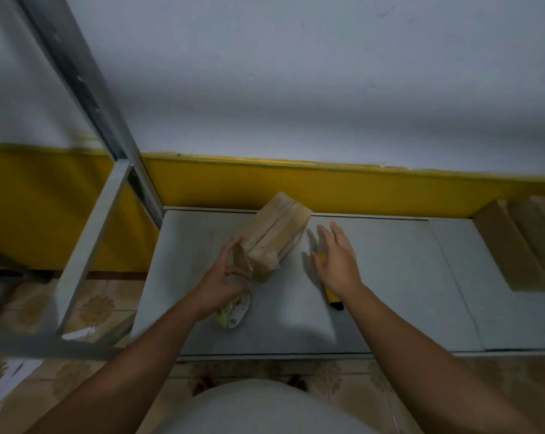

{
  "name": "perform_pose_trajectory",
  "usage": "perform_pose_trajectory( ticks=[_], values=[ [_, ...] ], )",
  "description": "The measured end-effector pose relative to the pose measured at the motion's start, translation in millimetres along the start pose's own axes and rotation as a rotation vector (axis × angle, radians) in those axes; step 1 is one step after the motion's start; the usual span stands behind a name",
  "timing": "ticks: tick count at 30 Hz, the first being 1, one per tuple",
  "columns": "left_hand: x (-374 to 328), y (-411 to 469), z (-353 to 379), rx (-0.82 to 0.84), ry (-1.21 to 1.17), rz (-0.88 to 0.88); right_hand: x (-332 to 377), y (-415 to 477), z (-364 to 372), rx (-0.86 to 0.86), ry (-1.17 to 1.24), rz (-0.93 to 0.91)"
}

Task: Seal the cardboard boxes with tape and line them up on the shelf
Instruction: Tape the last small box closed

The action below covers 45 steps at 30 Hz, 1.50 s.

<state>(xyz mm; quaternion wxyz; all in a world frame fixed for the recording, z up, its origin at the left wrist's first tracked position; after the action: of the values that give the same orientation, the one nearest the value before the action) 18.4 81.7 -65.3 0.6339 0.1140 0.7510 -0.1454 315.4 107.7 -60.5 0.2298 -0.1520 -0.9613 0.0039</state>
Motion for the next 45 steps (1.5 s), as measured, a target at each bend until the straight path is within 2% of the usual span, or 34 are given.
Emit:
perform_pose_trajectory(
  ticks=[2, 3, 6, 11, 14, 17, 21, 24, 27, 33, 45],
  values=[
    [1.4, -0.1, 1.7, -0.012, -0.019, -0.006, -40.4, -11.3, 3.5, -0.012, 0.051, 0.338],
    [2.2, -0.5, 1.7, -0.017, -0.023, -0.011, -55.9, -19.5, 9.2, 0.042, 0.022, 0.450],
    [3.2, -1.5, 0.0, -0.022, -0.016, -0.031, -77.1, -41.4, 28.9, 0.248, -0.028, 0.549],
    [2.4, -1.1, -3.1, -0.001, -0.006, -0.052, -76.2, -44.7, 38.7, 0.234, 0.087, 0.436],
    [3.2, -1.0, -5.9, 0.000, 0.014, -0.052, -72.5, -50.9, 24.9, 0.277, 0.203, 0.448],
    [-3.2, -2.3, -7.3, -0.009, -0.014, -0.043, -67.7, -75.7, -1.8, 0.197, 0.328, 0.455],
    [-8.0, -4.5, -9.2, 0.031, 0.023, -0.040, -30.8, -120.6, -42.5, 0.253, 0.378, 0.238],
    [-4.2, -6.0, -12.6, 0.056, 0.063, -0.050, 22.2, -145.4, -66.6, 0.329, 0.338, 0.072],
    [-4.1, -5.6, -16.2, 0.091, 0.089, -0.054, 53.8, -148.1, -61.2, 0.408, 0.229, 0.023],
    [-7.6, -4.9, -19.3, 0.098, 0.105, -0.027, 82.9, -131.8, -33.5, 0.502, 0.110, 0.035],
    [-5.2, 0.7, -22.1, 0.086, 0.159, 0.002, 114.5, -116.3, -28.1, 0.553, -0.100, 0.048]
  ],
)
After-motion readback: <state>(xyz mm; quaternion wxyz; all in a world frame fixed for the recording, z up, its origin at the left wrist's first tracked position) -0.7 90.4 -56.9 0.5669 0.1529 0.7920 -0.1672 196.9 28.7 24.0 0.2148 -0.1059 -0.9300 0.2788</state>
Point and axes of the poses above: each hand's wrist, its own y-axis towards the middle knuckle, its own z-axis out of the palm, x = y × z, the point moved 4 cm from there along y, towards the middle knuckle, and after that the axes turned 14 degrees about z, right-handed, at the moved point
